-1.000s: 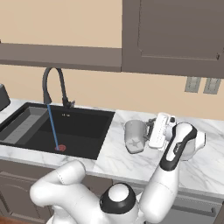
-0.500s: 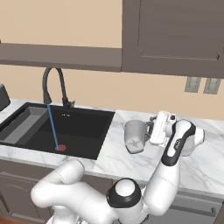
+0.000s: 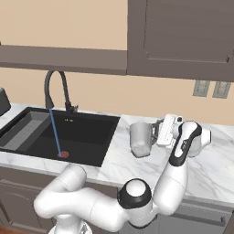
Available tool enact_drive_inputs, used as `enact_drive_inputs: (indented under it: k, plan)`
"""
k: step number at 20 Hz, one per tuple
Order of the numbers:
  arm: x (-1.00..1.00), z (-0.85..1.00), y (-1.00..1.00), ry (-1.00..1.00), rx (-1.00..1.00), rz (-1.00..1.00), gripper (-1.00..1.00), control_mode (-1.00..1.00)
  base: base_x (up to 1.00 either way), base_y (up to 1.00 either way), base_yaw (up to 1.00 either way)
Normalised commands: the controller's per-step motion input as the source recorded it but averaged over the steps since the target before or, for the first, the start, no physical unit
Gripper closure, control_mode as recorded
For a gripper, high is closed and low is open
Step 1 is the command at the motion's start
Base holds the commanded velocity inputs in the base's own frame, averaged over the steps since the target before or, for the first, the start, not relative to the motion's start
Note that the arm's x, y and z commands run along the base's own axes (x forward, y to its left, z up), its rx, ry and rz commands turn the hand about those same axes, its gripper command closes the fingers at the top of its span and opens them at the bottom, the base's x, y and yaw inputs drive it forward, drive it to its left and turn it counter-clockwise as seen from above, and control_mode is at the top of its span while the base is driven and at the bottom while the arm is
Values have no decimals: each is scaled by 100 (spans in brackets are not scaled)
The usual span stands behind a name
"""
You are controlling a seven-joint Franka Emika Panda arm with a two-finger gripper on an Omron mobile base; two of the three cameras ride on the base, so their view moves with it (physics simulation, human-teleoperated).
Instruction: Turn on the sink faucet and place the jug under the water for a few seconds to fill it up.
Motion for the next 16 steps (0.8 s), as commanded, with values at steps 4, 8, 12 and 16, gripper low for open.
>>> enact_drive_inputs:
  k: [4,8,12,16]
  plan:
    - [6,-12,-20,0,0,0,-100,-100,0,0,0]
    - [0,-13,-22,0,0,0,-100,-100,0,0,0]
    - [0,-4,-11,-1,0,0,-100,-100,0,0,0]
    - [0,2,-2,-4,-1,0,-100,-100,0,0,0]
